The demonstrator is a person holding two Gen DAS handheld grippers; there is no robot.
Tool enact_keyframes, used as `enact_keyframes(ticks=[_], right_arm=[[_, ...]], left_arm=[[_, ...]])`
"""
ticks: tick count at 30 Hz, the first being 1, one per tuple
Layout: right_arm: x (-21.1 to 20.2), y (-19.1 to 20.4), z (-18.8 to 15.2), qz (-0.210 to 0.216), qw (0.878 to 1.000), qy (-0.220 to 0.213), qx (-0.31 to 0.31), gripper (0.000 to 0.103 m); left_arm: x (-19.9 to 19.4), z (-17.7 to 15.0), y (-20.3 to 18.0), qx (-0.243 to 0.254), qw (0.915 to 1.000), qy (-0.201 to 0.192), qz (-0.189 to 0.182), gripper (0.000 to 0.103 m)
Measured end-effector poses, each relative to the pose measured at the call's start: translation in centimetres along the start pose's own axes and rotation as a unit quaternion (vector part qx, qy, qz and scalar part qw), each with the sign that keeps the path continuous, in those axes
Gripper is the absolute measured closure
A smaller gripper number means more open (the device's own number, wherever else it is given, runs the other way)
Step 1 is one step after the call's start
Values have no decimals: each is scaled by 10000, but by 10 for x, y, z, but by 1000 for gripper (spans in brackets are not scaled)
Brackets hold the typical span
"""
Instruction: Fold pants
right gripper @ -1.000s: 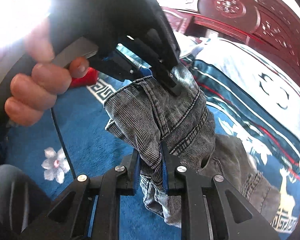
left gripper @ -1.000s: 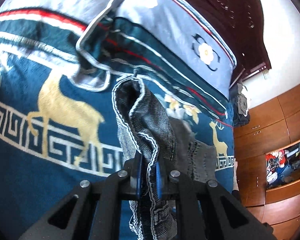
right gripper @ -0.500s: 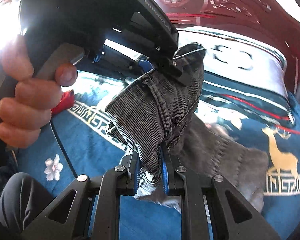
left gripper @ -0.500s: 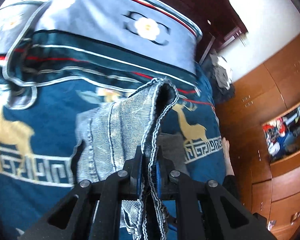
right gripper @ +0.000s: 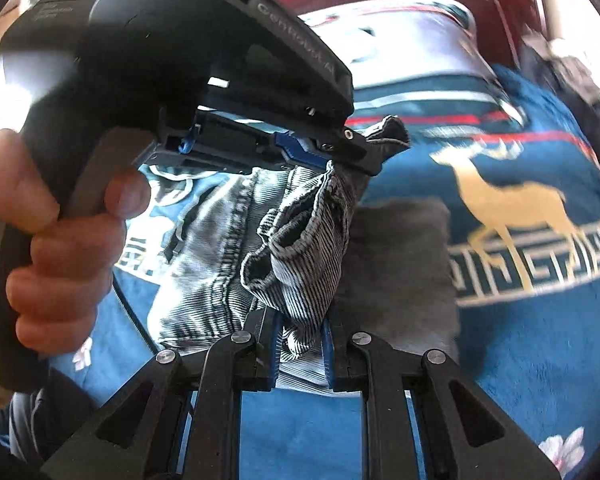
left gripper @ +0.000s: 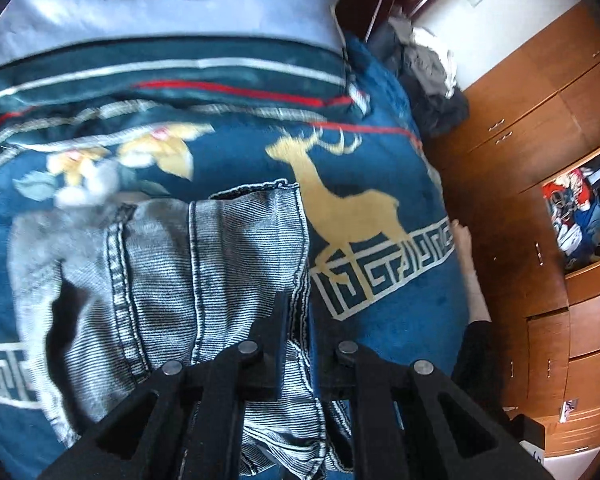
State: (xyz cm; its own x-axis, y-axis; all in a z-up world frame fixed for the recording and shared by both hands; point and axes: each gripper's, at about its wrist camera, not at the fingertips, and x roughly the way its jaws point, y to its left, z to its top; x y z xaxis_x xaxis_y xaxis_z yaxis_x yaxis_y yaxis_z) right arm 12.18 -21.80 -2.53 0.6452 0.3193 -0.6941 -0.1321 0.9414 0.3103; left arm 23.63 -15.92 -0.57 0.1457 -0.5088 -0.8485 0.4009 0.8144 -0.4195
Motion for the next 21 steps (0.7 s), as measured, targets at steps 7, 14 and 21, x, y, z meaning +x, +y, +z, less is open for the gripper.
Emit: enact_keyframes(ticks=[7,14,21], right_arm=[[12,-48,-17,139,9946,262,997,88],[32,-81,-25,472,9815,524,1778,86],[17,-74,-17,158,9871,566,1488,71]], left_arm=[[46,-8,-12,63,9995,215,229,92],[30,-10,-16,137,9998,119,-80,90],[-63,-32,4,431,9964,-733,-7,55]])
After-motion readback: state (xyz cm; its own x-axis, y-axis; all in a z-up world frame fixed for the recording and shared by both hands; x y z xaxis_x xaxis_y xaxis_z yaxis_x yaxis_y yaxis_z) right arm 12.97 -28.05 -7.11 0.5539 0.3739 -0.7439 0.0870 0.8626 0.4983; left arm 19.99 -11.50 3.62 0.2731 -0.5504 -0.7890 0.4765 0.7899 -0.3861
